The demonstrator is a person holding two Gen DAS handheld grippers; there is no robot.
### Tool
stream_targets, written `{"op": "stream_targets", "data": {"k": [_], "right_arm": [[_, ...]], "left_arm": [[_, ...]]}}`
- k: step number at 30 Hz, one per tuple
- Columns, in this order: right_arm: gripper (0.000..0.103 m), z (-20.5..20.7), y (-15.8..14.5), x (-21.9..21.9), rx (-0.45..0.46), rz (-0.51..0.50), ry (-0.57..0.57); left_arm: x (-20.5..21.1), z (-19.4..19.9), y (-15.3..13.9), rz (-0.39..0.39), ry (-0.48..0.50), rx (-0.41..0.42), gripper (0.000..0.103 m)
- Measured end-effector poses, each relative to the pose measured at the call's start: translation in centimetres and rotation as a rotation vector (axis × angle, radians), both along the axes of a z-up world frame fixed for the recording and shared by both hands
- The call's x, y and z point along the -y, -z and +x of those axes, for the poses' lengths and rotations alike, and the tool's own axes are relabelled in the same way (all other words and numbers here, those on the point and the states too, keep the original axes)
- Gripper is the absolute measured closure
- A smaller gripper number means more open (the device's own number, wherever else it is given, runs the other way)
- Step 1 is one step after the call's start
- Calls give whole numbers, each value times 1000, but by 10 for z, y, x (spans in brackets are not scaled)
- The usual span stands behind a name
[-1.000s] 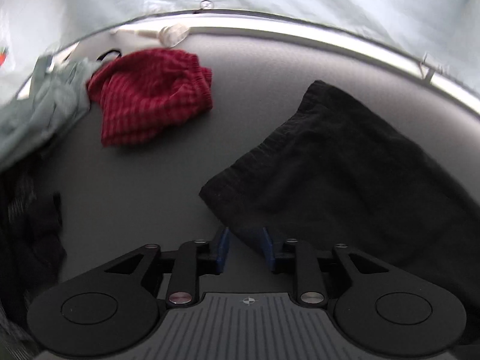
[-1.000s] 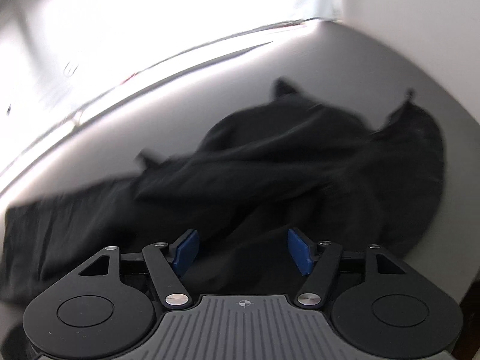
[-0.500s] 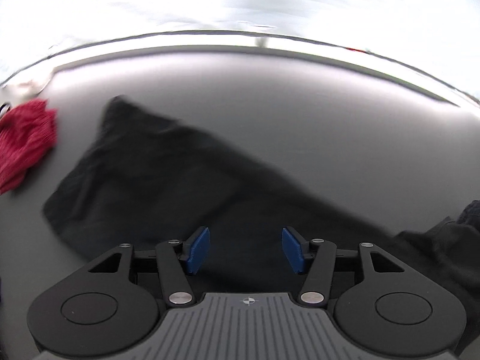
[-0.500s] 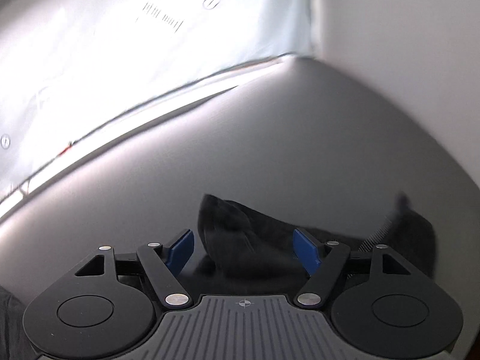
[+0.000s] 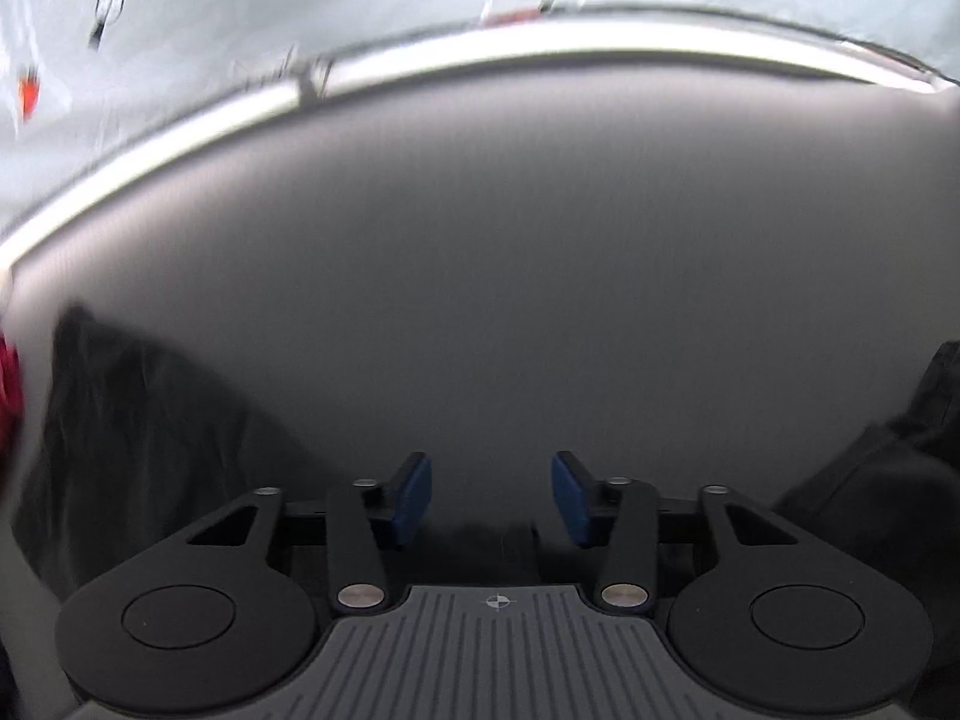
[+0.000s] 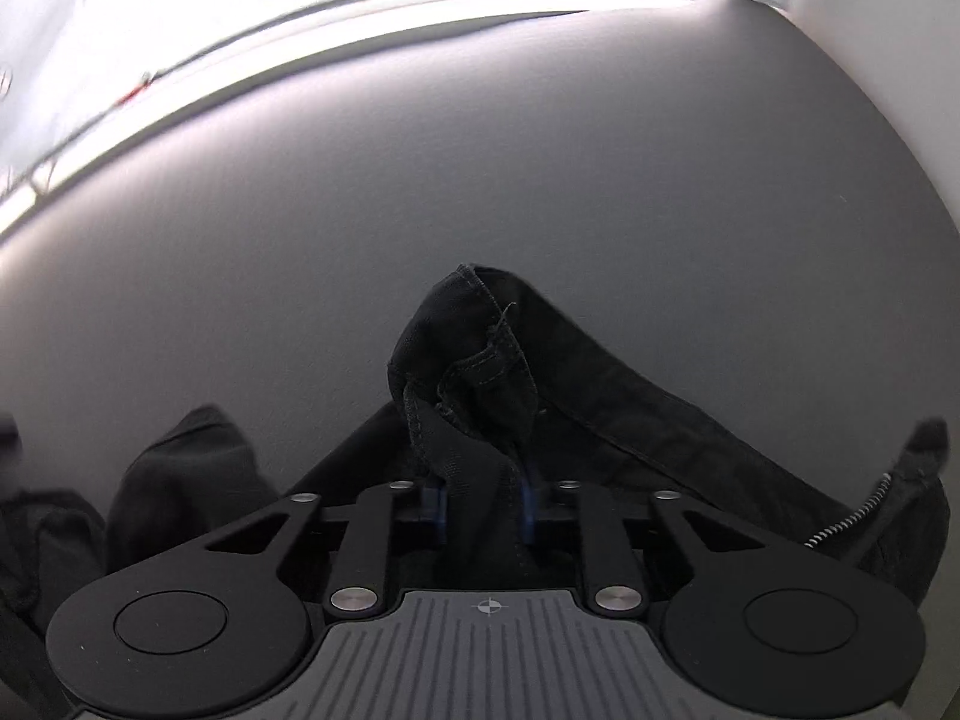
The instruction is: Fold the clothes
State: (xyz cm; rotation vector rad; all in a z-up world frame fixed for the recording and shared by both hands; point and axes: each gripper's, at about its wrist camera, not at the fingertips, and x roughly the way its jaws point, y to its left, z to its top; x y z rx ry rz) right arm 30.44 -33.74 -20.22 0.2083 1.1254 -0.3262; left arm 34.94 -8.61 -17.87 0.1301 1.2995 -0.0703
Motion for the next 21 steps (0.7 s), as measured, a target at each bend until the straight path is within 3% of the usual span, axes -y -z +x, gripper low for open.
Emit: {"op": "stream_targets", "data": {"k": [4, 8, 13, 15, 19, 21], "right_arm": [[80, -6, -28, 24, 85, -70, 40], [84, -6, -67, 53, 216, -126, 102], [84, -28, -93, 45, 360, -231, 123], [83, -30, -70, 39, 303, -299, 117], [75, -22, -4, 51, 61, -306, 96], [63, -32, -7, 48, 80, -331, 85]], "left_arm": [[-18, -29, 4, -29, -62, -11, 63], [-23, -58, -10, -28, -48, 9, 63], [-22, -85, -21, -43, -32, 14, 61], [-20, -92, -19, -24, -34, 12, 60], [-25, -95, -27, -61, -21, 26, 60], [-44, -88, -46, -127, -43, 34, 55]]}}
